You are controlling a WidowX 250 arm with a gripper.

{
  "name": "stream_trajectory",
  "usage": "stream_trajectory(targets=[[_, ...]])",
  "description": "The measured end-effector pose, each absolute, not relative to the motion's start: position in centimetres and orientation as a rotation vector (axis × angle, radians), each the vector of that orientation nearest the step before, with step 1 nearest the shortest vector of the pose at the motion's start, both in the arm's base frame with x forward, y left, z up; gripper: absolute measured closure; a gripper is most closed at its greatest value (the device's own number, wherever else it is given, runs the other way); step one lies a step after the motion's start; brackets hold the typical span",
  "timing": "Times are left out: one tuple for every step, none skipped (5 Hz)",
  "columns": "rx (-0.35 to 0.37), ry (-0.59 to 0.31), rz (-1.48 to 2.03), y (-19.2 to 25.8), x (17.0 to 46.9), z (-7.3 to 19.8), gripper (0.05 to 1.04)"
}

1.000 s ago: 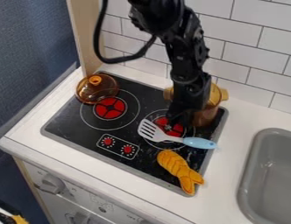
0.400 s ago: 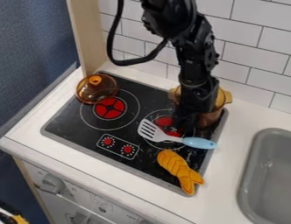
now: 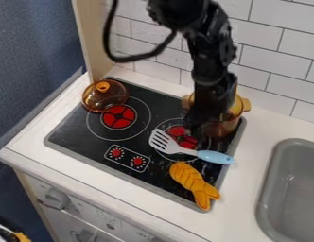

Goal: Move the brown pot to the right upper corner of the burner

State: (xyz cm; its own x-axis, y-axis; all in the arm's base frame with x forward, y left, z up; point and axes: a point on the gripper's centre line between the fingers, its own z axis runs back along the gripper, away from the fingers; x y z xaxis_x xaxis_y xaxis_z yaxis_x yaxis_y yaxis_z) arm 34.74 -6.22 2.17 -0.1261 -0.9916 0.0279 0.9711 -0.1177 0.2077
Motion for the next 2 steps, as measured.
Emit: stream_trajectory(targets=[[0.175, -0.242, -1.685, -6.2, 34.9, 4.8, 0.079], [0.228, -0.307, -1.690, -6.1, 34.6, 7.9, 0.083]])
